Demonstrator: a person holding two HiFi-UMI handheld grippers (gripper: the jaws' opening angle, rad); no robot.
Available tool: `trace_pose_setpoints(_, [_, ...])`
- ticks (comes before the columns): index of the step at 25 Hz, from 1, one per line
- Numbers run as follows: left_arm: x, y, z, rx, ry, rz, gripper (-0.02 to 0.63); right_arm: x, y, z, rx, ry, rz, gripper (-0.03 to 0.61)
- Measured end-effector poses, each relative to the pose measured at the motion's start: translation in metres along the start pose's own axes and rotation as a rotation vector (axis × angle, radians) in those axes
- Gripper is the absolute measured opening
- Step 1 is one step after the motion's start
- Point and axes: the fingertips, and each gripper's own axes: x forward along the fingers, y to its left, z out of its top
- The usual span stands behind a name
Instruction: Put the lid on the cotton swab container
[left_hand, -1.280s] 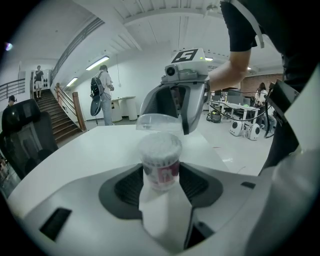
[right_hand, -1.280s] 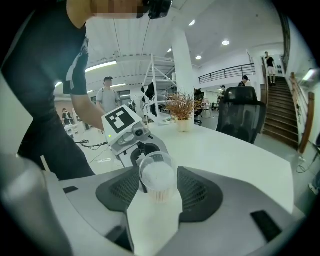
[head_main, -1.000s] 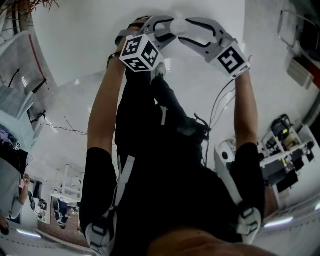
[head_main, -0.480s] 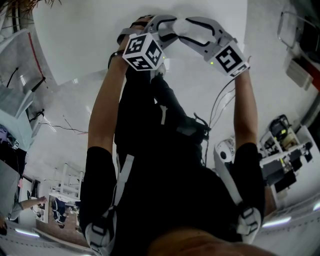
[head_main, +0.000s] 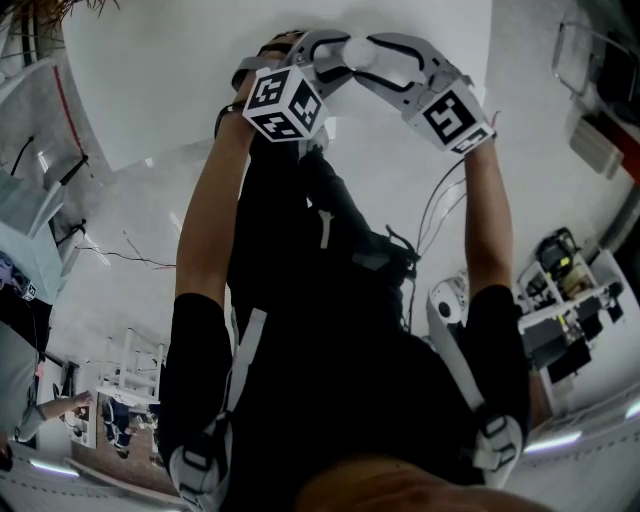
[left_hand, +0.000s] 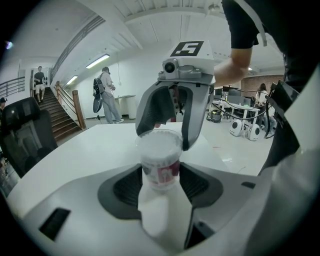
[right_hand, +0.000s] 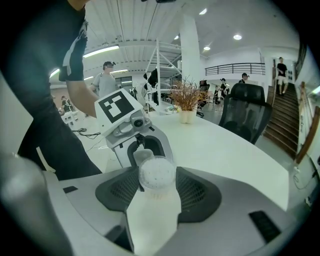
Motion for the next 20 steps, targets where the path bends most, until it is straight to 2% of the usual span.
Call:
trace_pose_setpoints(8, [0.001, 0.0, -0.001, -0.015, 0.018, 0.008, 0.23, 0.004, -0.002, 0.001, 0.05, 0.011, -0.016, 0.224])
trace_pose_setpoints(15, [-0.015, -0.001, -0.009, -0.097, 0.022, 0.03, 0.23, 0.006, -0.002, -0.001, 0.054, 0.026, -0.036, 0.225])
trace_pose_setpoints(20, [-0.036, -0.003, -0.014, -0.148, 0.016, 0.06, 0.23, 0.011, -0.001, -0.006, 0.043, 0.054, -0.082, 0.227])
